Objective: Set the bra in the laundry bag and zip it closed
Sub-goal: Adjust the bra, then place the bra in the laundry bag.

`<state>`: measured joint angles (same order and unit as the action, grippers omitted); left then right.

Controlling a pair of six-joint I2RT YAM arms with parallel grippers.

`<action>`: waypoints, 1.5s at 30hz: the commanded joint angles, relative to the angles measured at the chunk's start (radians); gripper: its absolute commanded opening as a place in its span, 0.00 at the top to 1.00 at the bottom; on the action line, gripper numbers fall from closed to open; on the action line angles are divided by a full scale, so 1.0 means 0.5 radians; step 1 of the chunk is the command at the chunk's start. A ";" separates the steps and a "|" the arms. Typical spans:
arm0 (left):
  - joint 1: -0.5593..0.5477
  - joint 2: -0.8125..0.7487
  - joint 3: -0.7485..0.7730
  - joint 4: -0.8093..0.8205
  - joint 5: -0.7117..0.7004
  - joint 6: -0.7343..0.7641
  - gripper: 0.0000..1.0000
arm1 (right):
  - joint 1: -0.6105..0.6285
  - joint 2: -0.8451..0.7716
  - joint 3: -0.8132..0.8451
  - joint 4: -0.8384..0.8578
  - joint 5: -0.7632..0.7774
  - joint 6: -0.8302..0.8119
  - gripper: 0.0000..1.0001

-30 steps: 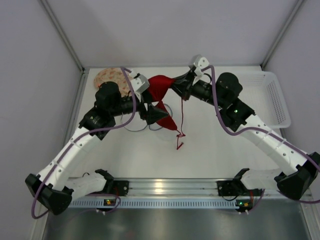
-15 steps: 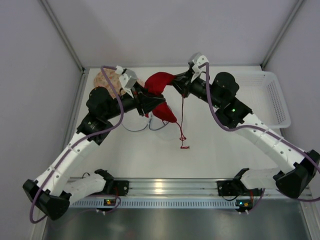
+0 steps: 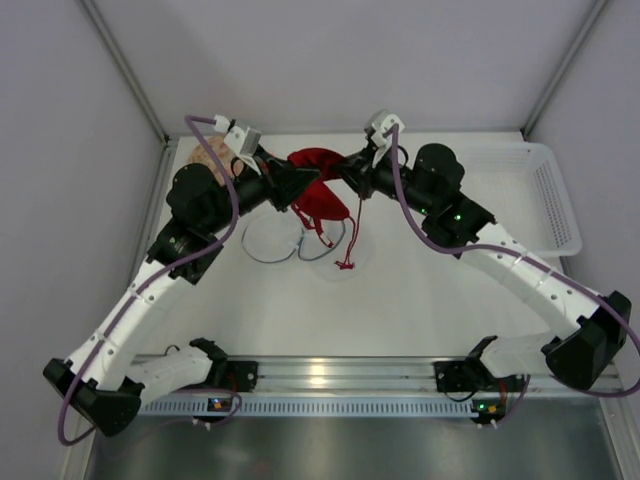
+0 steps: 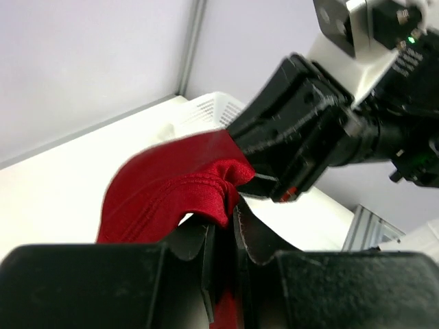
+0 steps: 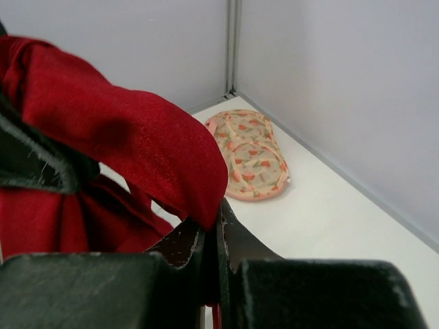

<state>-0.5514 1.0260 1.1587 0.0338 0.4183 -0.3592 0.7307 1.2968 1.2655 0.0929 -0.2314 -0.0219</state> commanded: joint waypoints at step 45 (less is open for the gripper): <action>0.001 0.040 0.800 -0.831 -1.048 0.485 1.00 | -0.066 0.167 -0.267 -0.223 0.622 0.768 0.17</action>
<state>-0.5533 1.0554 1.5440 -0.3508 -0.0441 -0.1516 0.6609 1.3396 1.1080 -0.0925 0.0341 0.3080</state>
